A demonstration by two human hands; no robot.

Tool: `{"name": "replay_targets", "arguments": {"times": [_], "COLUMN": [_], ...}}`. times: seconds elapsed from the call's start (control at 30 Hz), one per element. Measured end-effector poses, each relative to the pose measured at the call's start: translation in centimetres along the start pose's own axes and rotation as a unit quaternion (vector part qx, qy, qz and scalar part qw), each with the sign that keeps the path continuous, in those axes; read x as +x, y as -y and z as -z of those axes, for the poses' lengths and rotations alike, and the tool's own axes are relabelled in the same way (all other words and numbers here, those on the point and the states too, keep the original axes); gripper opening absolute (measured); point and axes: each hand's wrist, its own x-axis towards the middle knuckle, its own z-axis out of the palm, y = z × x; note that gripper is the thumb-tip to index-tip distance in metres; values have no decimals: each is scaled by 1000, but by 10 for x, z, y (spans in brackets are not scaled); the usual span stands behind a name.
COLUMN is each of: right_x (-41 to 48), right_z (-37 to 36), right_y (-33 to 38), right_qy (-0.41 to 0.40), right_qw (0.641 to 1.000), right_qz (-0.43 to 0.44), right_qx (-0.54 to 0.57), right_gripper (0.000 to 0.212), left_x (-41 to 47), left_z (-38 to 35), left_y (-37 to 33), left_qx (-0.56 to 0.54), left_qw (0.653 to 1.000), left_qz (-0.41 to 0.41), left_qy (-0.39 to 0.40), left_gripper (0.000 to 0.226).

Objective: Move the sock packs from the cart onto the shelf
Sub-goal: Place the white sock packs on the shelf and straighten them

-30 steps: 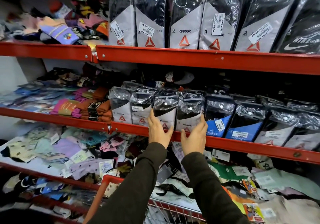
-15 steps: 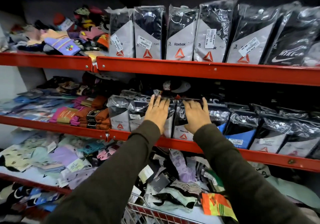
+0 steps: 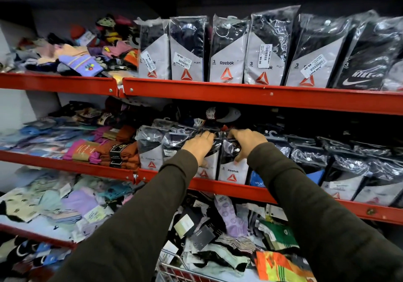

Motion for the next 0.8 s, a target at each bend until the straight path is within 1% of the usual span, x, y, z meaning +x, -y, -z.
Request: {"name": "replay_targets", "arguments": {"times": [0.1,0.2,0.23,0.33,0.4,0.5,0.57,0.7,0.8], "right_x": [2,-5,-9,-28,-42,-63,-76,-95,-102], "right_z": [-2,-6,-8,-6,-3,-3,-6,-13,-20], "right_y": [-2,-4,-6,-22,-41,-76,-97,-132,-146], "right_qy": [13,7,-5,-51,-66,-57,-38,-8,16], "right_qw": [1000,999,998,998,997,997,997,992,993], "right_qz": [11,31,36,29,7,-41,-70,-111,-99], "right_qx": [8,-39,-45,-31,-26,-18,-19,-53,-68], "right_gripper": [88,98,104,122,130,135,134,130,122], "left_x": [-2,-2,-3,-5,-2,9,19,37,46], "left_z": [1,5,6,12,17,28,33,32,29], "left_y": [-3,-9,-11,-26,-44,-80,-105,-149,-170], "left_qx": [-2,6,12,29,19,-2,-12,-17,-8], "left_qw": [1000,1000,1000,999,999,996,994,992,994], "left_qz": [4,17,25,35,11,-44,-72,-99,-98], "left_qy": [1,6,7,3,-34,-76,-86,-77,-55], "left_gripper": [101,104,111,150,158,151,143,131,125]}}
